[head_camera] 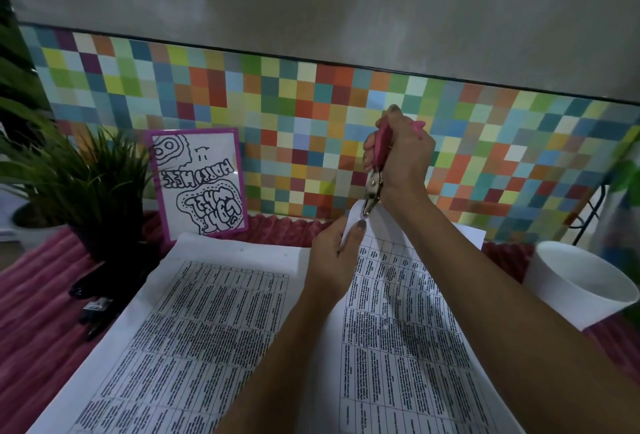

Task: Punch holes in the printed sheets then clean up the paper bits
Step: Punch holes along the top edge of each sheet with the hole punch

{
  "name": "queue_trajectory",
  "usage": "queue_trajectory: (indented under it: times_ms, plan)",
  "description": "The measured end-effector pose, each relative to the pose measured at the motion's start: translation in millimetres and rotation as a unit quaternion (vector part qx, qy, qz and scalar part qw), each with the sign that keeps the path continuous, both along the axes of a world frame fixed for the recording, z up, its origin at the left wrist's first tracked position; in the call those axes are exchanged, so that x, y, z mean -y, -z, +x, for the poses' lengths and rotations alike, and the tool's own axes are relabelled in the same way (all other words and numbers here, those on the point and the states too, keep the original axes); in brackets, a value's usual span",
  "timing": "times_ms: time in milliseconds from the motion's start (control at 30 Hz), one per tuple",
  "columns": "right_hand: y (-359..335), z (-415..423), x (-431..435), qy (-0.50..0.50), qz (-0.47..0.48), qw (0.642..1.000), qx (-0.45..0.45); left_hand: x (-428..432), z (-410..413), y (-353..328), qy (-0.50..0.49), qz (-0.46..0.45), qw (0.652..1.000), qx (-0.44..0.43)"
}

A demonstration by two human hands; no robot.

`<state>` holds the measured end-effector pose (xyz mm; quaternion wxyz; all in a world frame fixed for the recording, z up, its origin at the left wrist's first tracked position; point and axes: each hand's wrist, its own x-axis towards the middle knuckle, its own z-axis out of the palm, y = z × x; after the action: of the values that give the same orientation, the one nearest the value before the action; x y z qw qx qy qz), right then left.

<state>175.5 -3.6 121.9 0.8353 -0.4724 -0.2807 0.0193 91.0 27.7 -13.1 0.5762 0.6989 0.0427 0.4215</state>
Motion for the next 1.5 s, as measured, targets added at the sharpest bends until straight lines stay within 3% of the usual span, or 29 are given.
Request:
queue_trajectory:
  times_ms: [233,600,767,1100,1500]
  plan:
    - [1.0,4.0,2.0,0.009,0.009,0.999,-0.043,-1.3,1.6,4.2,-0.012,0.013,1.0,-0.024]
    - [-3.2,-1.2,18.8,-0.098,-0.084,0.991,-0.041,0.3,-3.4,0.6,-0.02,-0.024,0.999,-0.035]
    - [-0.1,12.6,23.5,-0.047,-0.12,0.992,-0.011,-1.5,-3.9,-1.4,0.001,-0.023,0.999,-0.03]
    - [-0.2,39.7,51.9,0.033,-0.101,0.993,-0.058,-5.5,-4.2,0.1,0.024,-0.032,0.999,-0.027]
    - [-0.1,42.0,54.8,0.032,-0.106,0.992,-0.057,-1.5,-7.7,-4.5,0.017,-0.046,0.999,-0.019]
